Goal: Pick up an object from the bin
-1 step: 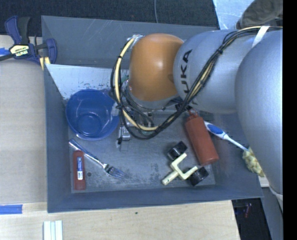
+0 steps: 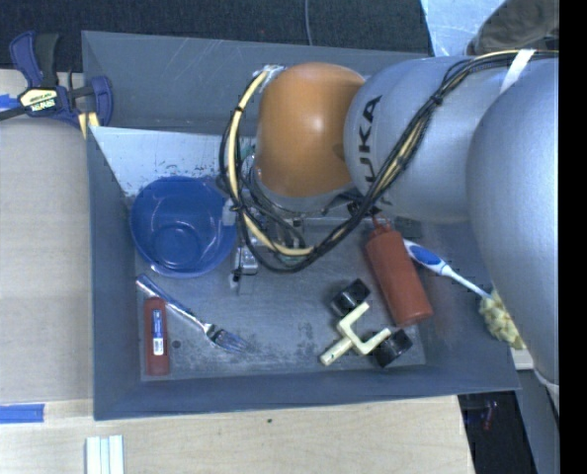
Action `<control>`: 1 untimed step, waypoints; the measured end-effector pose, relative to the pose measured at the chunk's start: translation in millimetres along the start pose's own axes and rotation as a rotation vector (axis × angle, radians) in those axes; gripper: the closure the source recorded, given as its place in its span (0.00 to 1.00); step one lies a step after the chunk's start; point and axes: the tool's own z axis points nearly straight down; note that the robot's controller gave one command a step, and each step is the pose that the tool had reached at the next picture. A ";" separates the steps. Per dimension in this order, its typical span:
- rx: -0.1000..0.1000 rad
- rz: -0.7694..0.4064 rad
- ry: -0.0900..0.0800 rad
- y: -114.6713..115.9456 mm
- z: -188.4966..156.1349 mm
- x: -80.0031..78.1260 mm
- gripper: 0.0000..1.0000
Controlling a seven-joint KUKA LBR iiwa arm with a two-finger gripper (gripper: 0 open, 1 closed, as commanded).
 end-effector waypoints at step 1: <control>-0.001 -0.080 -0.008 39.4 57.8 -27.6 0.00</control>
Offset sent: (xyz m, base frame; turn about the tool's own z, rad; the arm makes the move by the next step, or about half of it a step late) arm 0.0064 0.0593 -0.0532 0.0302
